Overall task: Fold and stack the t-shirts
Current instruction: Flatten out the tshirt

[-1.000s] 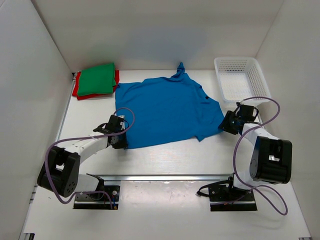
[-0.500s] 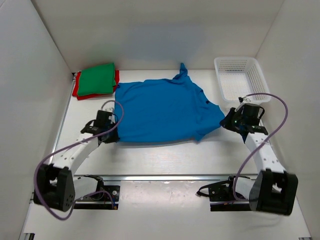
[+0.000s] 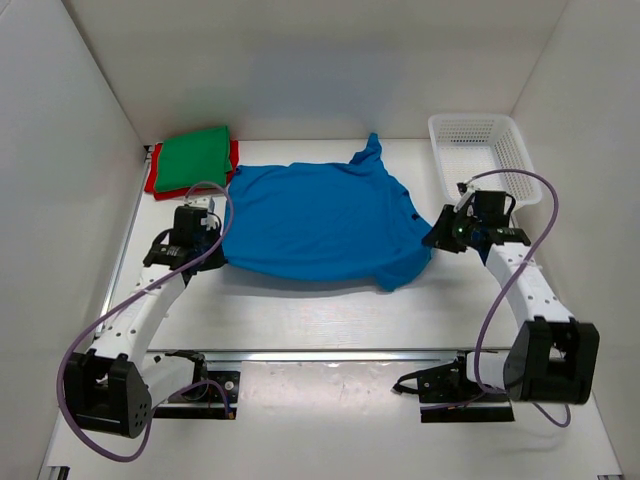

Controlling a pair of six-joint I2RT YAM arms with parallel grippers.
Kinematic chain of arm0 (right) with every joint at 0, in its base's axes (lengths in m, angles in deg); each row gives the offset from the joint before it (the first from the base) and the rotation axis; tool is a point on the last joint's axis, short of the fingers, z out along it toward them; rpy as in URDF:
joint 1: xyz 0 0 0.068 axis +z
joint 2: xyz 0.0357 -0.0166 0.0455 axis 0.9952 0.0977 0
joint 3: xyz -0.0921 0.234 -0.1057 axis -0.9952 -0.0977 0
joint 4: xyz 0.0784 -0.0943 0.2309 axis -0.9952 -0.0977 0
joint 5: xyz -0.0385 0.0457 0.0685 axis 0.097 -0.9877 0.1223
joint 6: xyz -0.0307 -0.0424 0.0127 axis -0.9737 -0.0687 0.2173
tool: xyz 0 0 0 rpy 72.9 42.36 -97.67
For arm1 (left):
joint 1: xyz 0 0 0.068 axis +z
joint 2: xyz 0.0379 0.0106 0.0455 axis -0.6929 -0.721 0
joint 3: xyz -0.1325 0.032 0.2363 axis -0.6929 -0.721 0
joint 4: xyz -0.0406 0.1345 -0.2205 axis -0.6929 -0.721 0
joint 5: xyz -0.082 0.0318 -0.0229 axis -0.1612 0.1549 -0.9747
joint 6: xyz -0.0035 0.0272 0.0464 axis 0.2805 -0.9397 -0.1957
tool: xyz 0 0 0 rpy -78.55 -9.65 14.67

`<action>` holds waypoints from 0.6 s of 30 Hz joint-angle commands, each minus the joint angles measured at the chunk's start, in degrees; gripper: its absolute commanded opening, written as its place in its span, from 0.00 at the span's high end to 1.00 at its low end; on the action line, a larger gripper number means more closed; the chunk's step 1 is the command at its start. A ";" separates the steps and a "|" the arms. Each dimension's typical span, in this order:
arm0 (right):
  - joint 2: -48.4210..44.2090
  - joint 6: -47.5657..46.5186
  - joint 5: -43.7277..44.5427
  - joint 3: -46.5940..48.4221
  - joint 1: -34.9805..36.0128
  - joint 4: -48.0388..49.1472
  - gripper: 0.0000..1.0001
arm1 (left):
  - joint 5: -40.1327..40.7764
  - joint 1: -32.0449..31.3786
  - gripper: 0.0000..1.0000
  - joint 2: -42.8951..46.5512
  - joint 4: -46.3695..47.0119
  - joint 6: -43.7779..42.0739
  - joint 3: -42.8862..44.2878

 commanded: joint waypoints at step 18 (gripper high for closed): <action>12.52 -4.76 -4.13 0.27 -1.30 8.63 0.70 | -0.08 -1.07 1.00 -0.19 1.93 0.21 -4.38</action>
